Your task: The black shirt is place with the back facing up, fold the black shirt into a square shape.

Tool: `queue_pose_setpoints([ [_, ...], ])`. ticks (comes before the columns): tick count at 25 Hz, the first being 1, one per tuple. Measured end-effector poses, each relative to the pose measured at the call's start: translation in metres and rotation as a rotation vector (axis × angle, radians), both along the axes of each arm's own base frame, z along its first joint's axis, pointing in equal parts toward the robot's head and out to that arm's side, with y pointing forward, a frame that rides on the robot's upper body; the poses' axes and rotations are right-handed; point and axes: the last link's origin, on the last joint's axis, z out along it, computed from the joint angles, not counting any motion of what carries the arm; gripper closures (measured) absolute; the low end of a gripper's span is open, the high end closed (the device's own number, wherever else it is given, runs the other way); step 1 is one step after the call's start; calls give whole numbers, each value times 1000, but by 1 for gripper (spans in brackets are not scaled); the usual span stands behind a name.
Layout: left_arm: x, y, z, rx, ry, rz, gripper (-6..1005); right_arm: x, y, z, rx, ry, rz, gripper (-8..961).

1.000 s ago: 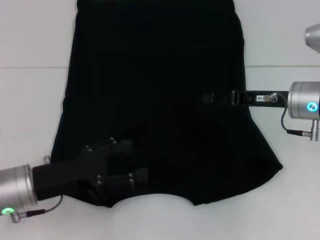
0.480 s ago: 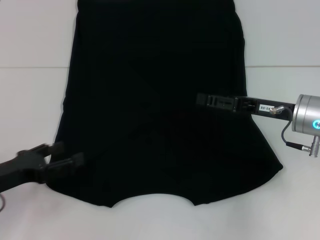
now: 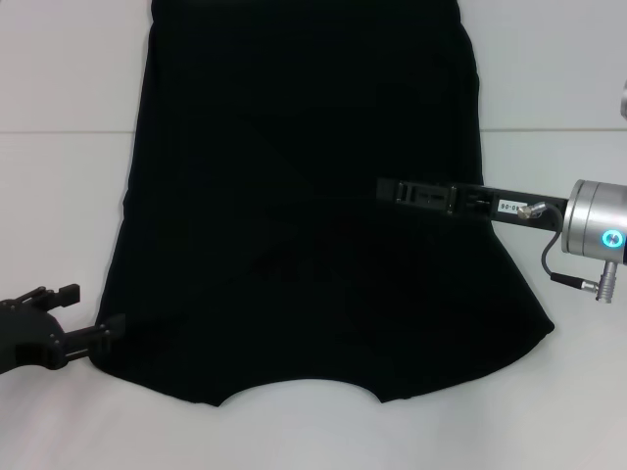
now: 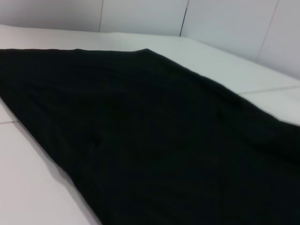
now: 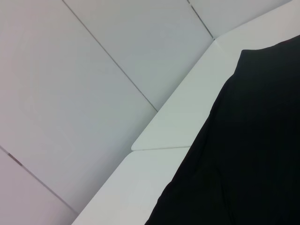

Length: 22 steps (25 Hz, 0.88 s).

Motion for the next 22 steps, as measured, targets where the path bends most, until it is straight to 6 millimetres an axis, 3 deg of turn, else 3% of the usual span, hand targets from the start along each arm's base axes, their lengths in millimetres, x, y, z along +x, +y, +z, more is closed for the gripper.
queue_pose_setpoints([
  [18,0,11,-21,-35,156,-61,96,-1,2,2,16,22,-11,98],
  [22,0,12,-19,-32,163,-60,179,-1,2,2,15,23,-11,99],
])
